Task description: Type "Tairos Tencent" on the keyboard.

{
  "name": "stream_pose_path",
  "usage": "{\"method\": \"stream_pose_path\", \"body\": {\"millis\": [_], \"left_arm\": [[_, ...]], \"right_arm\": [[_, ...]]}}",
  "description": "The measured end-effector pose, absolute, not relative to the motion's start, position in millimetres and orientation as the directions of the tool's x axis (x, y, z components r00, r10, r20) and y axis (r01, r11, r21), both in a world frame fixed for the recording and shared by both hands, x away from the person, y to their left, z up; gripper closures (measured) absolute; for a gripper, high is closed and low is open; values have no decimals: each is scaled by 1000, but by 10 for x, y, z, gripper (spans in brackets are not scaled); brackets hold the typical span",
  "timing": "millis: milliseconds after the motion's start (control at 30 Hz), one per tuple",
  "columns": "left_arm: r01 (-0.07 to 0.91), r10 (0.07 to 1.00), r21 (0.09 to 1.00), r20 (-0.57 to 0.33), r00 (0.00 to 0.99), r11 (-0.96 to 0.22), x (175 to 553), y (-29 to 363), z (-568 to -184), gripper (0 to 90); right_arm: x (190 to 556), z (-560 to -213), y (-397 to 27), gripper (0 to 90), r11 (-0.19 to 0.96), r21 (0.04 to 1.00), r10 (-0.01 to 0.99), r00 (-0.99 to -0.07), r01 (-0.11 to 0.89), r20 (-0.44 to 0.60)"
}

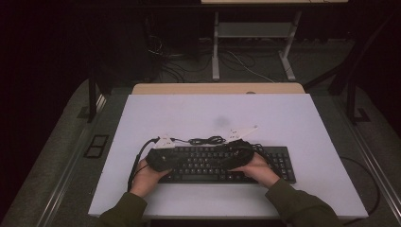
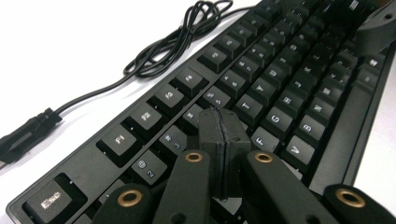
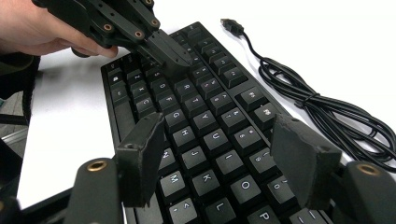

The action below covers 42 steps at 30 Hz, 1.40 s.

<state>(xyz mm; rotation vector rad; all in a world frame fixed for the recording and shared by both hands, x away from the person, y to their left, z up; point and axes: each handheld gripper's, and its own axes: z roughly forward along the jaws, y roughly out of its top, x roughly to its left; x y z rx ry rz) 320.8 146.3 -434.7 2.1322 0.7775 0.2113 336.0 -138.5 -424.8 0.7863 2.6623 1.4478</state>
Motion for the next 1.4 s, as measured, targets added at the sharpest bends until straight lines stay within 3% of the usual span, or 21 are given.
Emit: {"method": "stream_pose_path", "body": {"millis": [300, 600, 1400], "left_arm": [[453, 594, 776, -128, 795, -439, 3187, 1473, -4314, 860], [453, 584, 783, -144, 799, -427, 3157, 1491, -4295, 741], [465, 573, 787, -176, 800, -406, 3115, 1515, -4275, 383]], "right_arm": [[3356, -4244, -1384, 371, 444, 791, 432, -874, 422, 224], [3341, -4248, -1364, 478, 446, 790, 434, -873, 422, 221], [3240, -4283, -1222, 884, 485, 774, 371, -897, 407, 240]]}}
